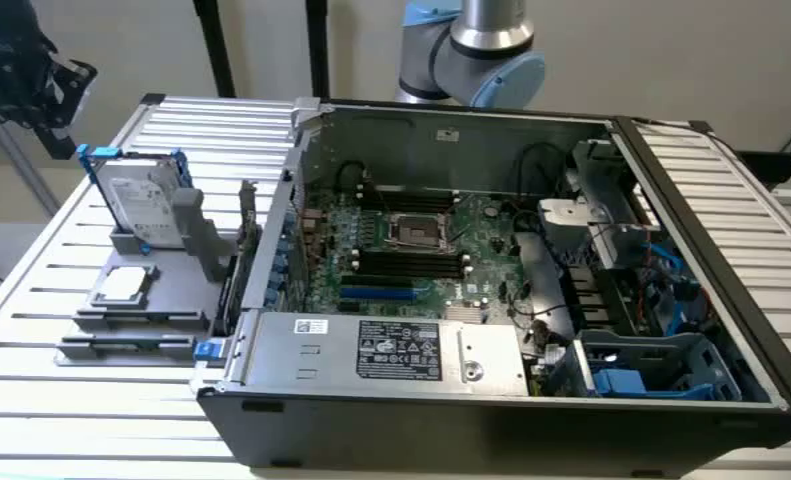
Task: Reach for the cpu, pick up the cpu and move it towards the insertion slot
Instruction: 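Pick up the cpu and move it towards the insertion slot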
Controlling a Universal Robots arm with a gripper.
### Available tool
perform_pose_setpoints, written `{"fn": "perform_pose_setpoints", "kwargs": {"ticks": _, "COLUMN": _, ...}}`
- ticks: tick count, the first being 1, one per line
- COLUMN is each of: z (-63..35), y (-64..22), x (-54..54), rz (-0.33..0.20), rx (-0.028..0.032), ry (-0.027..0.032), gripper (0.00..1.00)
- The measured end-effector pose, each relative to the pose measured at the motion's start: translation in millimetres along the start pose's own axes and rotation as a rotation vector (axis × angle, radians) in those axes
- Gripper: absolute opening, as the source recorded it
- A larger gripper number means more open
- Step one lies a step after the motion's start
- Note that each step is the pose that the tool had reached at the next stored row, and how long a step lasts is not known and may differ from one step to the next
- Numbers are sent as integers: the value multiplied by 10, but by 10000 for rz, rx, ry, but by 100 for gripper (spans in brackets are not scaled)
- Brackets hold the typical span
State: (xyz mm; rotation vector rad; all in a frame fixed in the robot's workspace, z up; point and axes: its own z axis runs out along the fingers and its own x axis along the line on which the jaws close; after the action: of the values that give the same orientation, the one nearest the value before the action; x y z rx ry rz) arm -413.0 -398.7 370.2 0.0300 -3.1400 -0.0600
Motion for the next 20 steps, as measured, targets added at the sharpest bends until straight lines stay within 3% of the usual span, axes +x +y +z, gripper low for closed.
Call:
{"fn": "perform_pose_setpoints", "kwargs": {"ticks": 14, "z": 14, "y": -1, "x": 0, "rz": 0, "rx": 3, "ry": 1, "gripper": 11}}
{"fn": "perform_pose_setpoints", "kwargs": {"ticks": 20, "z": 80, "y": -6, "x": 0, "rz": 0, "rx": 53, "ry": 1, "gripper": 11}}
